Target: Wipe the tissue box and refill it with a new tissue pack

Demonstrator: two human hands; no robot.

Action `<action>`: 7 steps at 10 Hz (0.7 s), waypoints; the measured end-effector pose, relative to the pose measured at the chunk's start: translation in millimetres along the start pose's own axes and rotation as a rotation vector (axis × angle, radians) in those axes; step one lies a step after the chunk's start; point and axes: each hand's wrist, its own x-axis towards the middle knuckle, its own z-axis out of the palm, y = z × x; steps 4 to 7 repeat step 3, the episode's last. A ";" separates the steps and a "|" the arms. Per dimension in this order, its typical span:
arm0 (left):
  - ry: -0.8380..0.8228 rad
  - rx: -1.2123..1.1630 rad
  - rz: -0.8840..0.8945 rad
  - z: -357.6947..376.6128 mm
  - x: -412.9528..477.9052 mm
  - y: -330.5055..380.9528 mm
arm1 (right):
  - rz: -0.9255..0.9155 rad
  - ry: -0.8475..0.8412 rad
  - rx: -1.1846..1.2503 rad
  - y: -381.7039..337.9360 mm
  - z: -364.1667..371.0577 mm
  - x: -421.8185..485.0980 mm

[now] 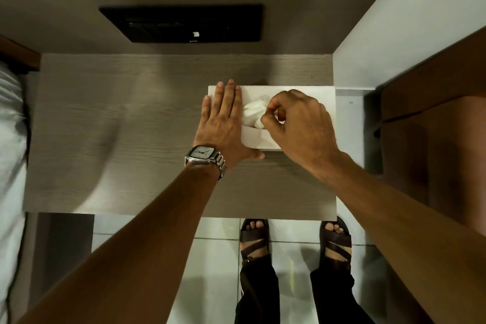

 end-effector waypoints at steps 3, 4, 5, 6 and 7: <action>0.060 0.007 -0.006 -25.0 -9.3 -3.8 | 0.183 0.100 0.311 -1.1 -30.0 -6.5; 0.060 0.007 -0.006 -25.0 -9.3 -3.8 | 0.183 0.100 0.311 -1.1 -30.0 -6.5; 0.060 0.007 -0.006 -25.0 -9.3 -3.8 | 0.183 0.100 0.311 -1.1 -30.0 -6.5; 0.060 0.007 -0.006 -25.0 -9.3 -3.8 | 0.183 0.100 0.311 -1.1 -30.0 -6.5; 0.060 0.007 -0.006 -25.0 -9.3 -3.8 | 0.183 0.100 0.311 -1.1 -30.0 -6.5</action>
